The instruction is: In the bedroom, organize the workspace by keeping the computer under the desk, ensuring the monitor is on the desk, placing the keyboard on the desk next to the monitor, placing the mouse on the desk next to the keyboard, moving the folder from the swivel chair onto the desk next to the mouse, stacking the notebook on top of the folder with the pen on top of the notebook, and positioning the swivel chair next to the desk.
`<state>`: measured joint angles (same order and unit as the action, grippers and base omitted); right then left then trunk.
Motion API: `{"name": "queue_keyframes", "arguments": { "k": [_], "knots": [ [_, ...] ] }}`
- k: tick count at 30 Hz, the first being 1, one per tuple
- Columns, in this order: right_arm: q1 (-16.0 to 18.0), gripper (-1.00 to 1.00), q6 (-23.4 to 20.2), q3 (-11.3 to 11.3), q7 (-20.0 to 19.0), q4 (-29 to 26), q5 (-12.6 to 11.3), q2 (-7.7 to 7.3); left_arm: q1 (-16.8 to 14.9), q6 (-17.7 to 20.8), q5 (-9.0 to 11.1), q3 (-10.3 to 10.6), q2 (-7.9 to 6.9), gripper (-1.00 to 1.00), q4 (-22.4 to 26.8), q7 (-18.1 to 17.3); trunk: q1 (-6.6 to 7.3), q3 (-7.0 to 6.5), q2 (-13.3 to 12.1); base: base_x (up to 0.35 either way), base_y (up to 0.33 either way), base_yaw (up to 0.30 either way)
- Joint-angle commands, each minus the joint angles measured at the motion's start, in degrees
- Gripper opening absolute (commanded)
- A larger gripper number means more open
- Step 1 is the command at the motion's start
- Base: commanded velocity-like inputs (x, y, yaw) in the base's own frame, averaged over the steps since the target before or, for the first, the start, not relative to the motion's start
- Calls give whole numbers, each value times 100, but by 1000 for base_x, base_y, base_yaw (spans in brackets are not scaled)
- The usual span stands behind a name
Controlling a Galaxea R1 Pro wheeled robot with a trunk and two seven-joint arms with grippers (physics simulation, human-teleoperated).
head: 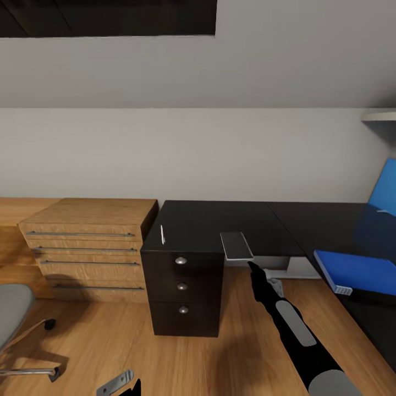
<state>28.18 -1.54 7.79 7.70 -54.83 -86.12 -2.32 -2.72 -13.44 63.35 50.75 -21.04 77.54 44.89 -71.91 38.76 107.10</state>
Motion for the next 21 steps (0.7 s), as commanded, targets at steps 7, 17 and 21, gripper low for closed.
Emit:
{"name": "queue_keyframes", "arguments": {
  "k": [7,17,21],
  "knots": [
    [3,100,-21,18,-80,-10,-28,10,-9,-45,-75,15,-14,100,2,-18,-22,24,45,0,0,0],
    [3,100,-22,20,-213,-10,-29,15,-9,-53,-166,13,-31,100,-11,-31,-22,24,45,65,-4,0],
    [3,100,-22,20,-215,-10,-28,13,-9,-52,-176,15,-28,100,-33,-32,-22,24,45,111,-21,0]
  ]
}}
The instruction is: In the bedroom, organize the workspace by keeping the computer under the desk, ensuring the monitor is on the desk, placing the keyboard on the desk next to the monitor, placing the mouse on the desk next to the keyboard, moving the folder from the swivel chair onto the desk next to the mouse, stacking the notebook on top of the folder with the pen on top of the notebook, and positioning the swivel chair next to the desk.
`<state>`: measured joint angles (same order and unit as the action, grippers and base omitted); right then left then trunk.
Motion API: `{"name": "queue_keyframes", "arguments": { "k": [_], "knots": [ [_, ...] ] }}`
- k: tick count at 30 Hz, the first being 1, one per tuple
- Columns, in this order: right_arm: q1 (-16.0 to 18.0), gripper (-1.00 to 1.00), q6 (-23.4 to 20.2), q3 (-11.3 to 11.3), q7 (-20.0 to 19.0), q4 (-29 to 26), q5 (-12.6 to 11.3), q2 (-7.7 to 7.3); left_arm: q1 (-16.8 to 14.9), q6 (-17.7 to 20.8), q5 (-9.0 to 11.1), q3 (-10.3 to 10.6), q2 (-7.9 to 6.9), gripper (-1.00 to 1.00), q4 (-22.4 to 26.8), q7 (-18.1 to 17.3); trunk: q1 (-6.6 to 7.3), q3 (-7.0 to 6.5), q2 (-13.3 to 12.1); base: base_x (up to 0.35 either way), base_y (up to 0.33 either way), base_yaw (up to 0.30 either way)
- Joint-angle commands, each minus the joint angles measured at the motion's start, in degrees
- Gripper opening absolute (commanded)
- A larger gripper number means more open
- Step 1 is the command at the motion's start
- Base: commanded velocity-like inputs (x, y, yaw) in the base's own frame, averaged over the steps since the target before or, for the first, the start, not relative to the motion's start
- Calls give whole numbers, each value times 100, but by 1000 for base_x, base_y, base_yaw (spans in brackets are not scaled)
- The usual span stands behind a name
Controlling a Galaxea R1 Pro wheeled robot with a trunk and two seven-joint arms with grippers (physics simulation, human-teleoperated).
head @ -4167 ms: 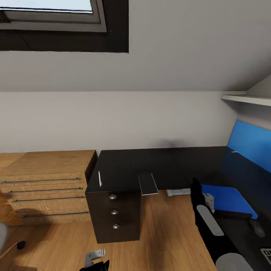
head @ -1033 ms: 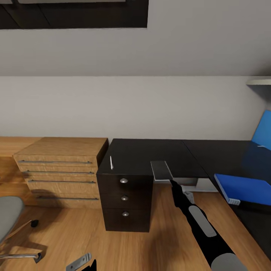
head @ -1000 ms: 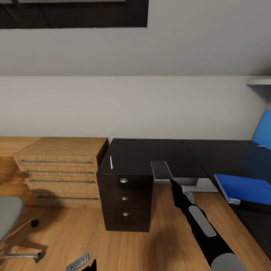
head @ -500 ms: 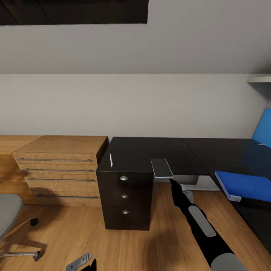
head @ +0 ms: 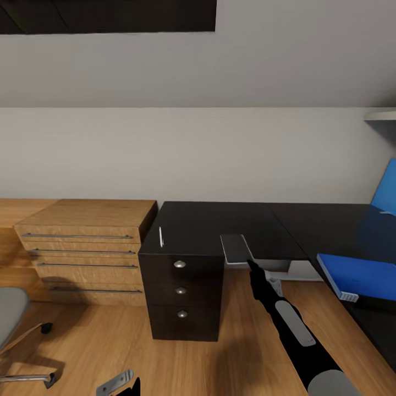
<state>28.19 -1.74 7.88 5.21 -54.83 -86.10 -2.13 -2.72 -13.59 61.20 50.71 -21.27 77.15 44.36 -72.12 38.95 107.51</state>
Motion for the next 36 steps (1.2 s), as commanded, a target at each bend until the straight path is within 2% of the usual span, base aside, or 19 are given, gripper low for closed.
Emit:
{"name": "queue_keyframes", "arguments": {
  "k": [1,11,36],
  "knots": [
    [3,100,-2,12,33,-10,-30,-6,-9,-34,30,27,-3,100,2,20,0,6,3,46,-9,0],
    [3,100,-2,5,33,-10,-30,-7,-9,-38,-10,282,0,100,-6,37,0,6,3,72,-2,0],
    [3,100,-2,4,33,-10,-31,-15,-9,-34,5,308,9,100,-7,29,0,6,3,84,17,0]
  ]
}}
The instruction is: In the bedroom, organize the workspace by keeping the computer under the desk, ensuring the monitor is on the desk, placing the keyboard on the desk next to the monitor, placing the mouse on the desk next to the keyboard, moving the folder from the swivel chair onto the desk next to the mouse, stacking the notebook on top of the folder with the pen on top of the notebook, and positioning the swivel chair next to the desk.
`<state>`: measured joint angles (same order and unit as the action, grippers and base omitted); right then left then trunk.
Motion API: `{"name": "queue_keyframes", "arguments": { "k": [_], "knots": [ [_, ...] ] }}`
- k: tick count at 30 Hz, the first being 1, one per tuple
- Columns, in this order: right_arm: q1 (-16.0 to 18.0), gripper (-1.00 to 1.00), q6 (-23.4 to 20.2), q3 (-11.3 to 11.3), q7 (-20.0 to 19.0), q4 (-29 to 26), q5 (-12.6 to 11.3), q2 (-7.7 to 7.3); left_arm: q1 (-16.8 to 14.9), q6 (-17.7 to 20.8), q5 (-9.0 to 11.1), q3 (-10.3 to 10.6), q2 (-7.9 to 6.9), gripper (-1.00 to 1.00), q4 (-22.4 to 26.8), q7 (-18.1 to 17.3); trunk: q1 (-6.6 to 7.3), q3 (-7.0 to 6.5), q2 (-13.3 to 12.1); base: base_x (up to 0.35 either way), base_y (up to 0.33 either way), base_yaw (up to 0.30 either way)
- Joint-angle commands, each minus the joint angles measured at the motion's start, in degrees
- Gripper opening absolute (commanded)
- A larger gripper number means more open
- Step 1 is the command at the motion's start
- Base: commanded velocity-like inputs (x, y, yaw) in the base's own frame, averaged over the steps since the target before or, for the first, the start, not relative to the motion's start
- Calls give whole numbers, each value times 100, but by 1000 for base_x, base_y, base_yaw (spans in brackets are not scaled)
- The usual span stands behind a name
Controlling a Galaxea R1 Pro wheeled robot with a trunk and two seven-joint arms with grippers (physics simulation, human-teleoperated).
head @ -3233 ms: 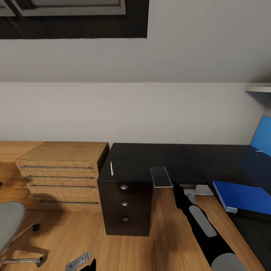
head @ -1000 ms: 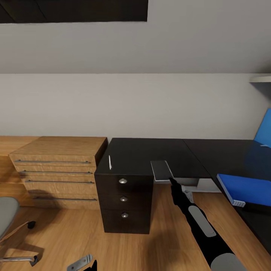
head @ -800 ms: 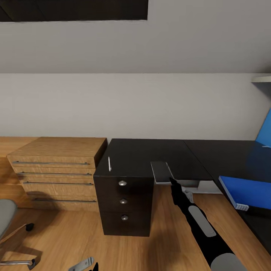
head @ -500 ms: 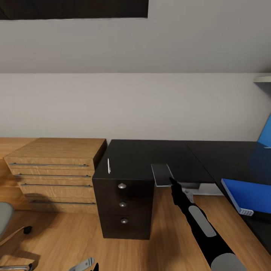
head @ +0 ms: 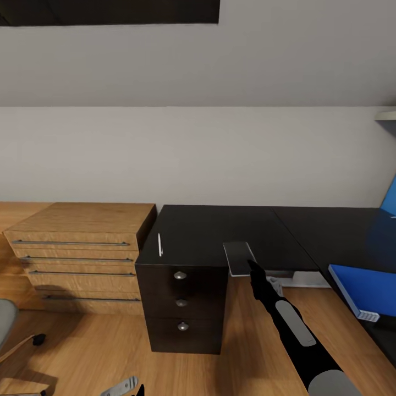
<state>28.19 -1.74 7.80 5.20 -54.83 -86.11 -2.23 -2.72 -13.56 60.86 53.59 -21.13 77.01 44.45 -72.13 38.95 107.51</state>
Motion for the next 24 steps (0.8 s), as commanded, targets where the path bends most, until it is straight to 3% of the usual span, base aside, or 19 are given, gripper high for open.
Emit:
{"name": "queue_keyframes", "arguments": {
  "k": [1,14,22,23,24],
  "knots": [
    [3,100,-2,11,34,-10,-32,-5,-10,-36,39,20,-5,100,7,20,0,6,3,20,19,0],
    [3,100,-23,11,34,-15,-29,-18,-10,-32,40,20,-5,100,-2,20,0,6,3,3,2,0],
    [3,100,-321,9,29,-18,-29,-14,-10,-35,40,20,-5,100,-2,20,0,6,3,0,0,0],
    [3,-100,-327,10,27,-19,-29,-14,-10,-36,40,20,-5,100,-2,20,0,6,3,0,0,0],
    [3,-100,-332,9,28,-19,-29,-14,-10,-36,42,20,-5,100,-2,20,0,6,3,0,0,0]
  ]
}}
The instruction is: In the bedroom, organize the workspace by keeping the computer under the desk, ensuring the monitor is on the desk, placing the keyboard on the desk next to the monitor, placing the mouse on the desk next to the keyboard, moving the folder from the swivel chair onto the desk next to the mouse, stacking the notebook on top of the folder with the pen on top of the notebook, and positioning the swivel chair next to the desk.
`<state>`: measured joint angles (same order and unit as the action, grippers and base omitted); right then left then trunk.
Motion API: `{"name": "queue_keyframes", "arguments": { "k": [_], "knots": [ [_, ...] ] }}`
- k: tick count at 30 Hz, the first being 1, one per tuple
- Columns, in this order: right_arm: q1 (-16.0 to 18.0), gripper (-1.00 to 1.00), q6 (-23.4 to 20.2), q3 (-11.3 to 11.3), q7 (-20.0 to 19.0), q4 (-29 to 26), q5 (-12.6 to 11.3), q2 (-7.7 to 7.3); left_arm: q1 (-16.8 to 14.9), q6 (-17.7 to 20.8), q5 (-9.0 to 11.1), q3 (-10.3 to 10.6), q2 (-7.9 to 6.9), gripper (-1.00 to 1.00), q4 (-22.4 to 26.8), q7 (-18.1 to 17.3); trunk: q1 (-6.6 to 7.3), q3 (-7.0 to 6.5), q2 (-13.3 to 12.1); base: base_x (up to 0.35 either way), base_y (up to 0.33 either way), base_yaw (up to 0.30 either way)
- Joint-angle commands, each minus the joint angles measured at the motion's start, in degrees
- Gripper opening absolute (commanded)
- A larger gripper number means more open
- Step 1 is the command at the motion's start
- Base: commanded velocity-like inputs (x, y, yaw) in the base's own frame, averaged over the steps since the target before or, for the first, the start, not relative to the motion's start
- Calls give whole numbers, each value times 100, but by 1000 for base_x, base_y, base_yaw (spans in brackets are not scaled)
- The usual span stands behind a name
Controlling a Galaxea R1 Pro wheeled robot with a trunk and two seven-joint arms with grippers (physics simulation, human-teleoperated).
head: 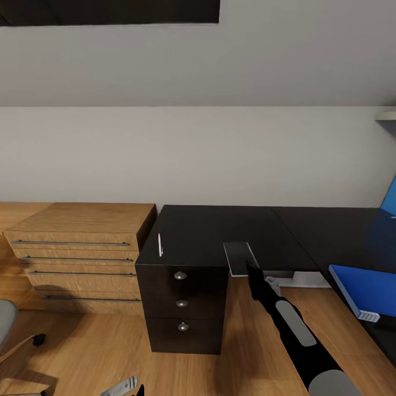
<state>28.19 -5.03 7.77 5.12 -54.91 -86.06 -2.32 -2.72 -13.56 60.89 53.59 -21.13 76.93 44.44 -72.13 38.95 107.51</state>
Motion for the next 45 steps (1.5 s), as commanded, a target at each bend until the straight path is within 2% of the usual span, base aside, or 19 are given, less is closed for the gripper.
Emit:
{"name": "queue_keyframes", "arguments": {
  "k": [1,12,17,25,28,34,38,40,42,45],
  "knots": [
    [3,-100,-3,12,37,-10,-33,-5,-9,-36,39,20,-5,100,7,20,1,6,3,0,0,0],
    [3,-100,-8,6,33,-11,-33,-6,-9,-33,39,20,-5,100,7,20,1,6,3,0,0,0],
    [3,-100,-7,5,33,-11,-20,-10,-9,-33,50,20,-5,100,-6,22,110,-84,-197,0,0,0],
    [3,-100,10,2,33,-116,-15,-14,-9,-31,38,20,3,100,-312,26,286,-227,-518,0,0,0],
    [-62,-100,27,-6,36,-418,-6,-14,-9,-29,41,20,4,100,-403,37,352,-281,-639,0,0,0],
    [-565,-100,74,-48,67,-1405,14,-60,-9,-13,48,19,44,100,-503,44,484,-389,-879,0,0,-17],
    [-699,-100,123,-141,94,-1704,7,-178,-9,-11,46,2,180,100,-675,39,572,-461,-1040,0,0,-194],
    [-713,-100,133,-217,99,-1738,0,-216,-9,-11,46,-2,201,100,-720,39,594,-479,-1080,0,0,-246],
    [-726,-100,138,-358,101,-1759,-5,-242,-9,-12,46,-4,212,100,-746,38,594,-479,-1080,0,0,-258],
    [-798,-100,141,-705,102,-1811,-12,-260,-9,-17,46,-6,220,100,-797,38,594,-479,-1080,0,0,-264]
  ]
}}
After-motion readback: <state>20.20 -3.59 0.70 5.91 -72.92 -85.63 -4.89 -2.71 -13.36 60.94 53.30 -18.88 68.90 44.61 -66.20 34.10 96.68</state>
